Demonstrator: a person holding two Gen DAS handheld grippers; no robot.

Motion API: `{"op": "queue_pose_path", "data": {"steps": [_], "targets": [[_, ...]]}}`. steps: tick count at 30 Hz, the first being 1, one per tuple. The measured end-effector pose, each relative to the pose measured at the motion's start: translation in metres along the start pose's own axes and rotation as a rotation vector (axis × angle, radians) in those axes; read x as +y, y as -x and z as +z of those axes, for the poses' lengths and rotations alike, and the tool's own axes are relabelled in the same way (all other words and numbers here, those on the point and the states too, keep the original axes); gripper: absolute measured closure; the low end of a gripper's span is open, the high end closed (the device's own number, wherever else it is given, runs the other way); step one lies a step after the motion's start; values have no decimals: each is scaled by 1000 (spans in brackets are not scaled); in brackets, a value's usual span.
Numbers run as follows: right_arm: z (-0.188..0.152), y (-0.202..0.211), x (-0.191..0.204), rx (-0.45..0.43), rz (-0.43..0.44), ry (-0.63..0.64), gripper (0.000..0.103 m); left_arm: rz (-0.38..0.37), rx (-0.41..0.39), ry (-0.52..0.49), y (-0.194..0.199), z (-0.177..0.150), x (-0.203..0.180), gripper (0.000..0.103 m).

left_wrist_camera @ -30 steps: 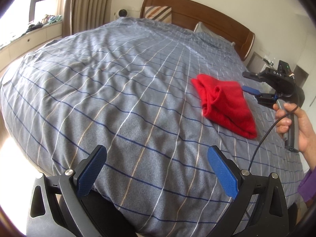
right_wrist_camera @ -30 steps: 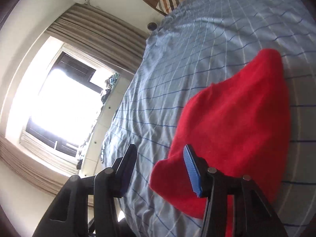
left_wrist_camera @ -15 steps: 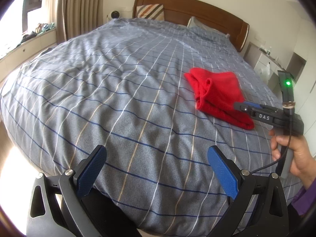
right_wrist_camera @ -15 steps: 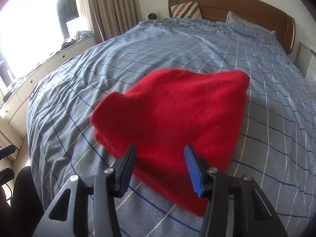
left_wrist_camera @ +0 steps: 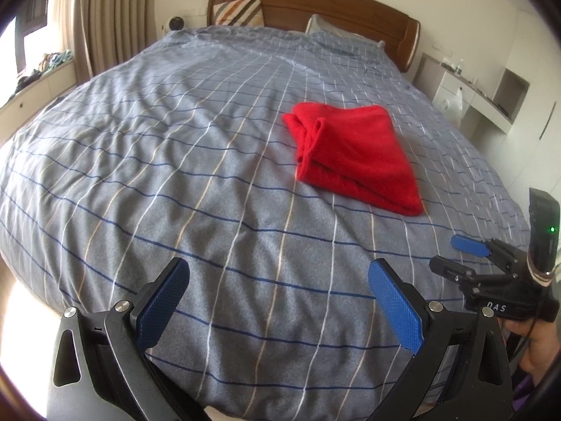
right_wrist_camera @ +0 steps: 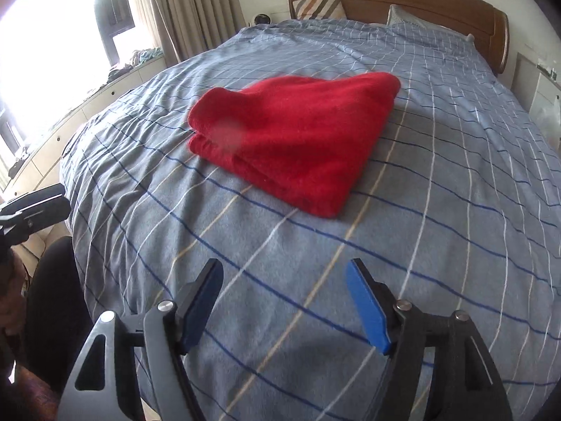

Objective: Fold small clothes
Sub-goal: 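Open the right tool and withdraw it from the folded bundle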

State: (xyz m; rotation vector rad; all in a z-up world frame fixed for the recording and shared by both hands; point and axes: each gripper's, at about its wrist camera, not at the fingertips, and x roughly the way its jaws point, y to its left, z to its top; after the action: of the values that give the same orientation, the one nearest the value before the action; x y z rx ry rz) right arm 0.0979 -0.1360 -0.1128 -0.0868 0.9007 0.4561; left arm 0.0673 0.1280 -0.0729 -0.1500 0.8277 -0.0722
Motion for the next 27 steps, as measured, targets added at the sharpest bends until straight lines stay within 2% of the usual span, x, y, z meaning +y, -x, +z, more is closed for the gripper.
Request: {"op": "queue_pose_path", "data": {"steps": [8,13,19,23,27], "targets": [[-67,42,-32,-77,-67,-99,29,-3,45,-54,-8,-3,-23,1],[-86,54,-38,-132,-118,-147,27,-6,42,-64,-4,1,-29,1],[-96,51,-41,-132,-124,-185,26,-23,38,-98,0,9,-35,1],[-96,52,-39,-142,-124,-180,24,-39,-7,-110,2,40,-40,1],[-98,51,-38,-148,-127,-184,24,-102,-111,-85,-9,91,-42,1]]}}
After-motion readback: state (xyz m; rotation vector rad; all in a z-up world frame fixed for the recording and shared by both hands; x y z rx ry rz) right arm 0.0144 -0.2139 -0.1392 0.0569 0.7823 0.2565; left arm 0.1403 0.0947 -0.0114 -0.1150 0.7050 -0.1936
